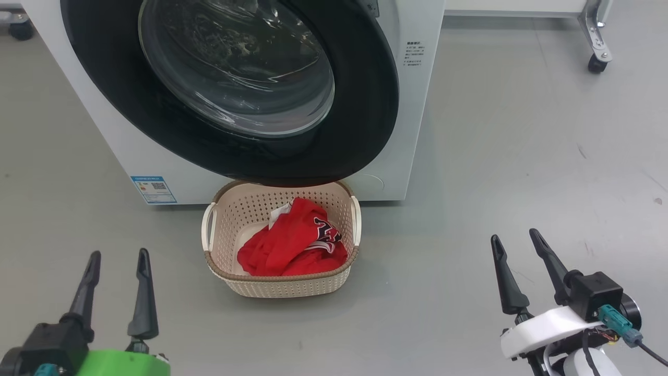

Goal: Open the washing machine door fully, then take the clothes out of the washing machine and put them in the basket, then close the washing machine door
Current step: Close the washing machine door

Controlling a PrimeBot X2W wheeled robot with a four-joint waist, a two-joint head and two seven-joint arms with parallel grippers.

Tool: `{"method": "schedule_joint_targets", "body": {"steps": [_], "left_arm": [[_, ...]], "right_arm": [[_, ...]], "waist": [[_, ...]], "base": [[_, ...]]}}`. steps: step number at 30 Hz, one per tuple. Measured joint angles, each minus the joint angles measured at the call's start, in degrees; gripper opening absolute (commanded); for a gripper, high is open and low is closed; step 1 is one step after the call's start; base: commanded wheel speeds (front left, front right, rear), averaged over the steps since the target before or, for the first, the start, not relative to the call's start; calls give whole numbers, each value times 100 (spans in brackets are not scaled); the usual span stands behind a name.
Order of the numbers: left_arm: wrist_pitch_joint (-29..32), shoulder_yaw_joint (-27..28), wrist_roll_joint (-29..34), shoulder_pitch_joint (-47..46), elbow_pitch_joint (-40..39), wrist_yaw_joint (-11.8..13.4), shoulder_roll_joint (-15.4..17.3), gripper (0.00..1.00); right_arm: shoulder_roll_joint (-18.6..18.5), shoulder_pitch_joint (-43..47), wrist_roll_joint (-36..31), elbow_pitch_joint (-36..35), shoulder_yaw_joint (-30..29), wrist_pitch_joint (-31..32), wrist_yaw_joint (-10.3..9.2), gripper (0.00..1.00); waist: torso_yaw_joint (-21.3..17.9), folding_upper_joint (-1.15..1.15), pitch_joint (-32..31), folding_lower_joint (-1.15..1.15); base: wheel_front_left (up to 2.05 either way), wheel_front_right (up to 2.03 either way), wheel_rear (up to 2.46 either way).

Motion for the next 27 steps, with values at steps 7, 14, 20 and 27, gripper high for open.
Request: {"method": "schedule_joint_targets", "body": {"steps": [7, 14, 20, 27], "left_arm": [[16, -171, 136, 179, 147, 127, -165, 100], [41, -277, 197, 260, 170, 186, -266, 100], [41, -285, 240, 263, 172, 233, -341, 100], [41, -283, 291, 266, 172, 259, -381, 100]], "right_arm": [[3, 142, 0, 0, 4, 1, -7, 100], [4, 178, 0, -22, 10, 1, -49, 100], [3, 180, -1, -42, 11, 0, -51, 100], [2, 185, -44, -74, 25, 1, -58, 100]], "waist": [[-54, 0, -37, 0], [-91, 0, -36, 0], [-99, 0, -38, 0], [-97, 0, -38, 0]], "base": [[0, 0, 0], [0, 0, 0], [0, 0, 0], [0, 0, 0]]}}
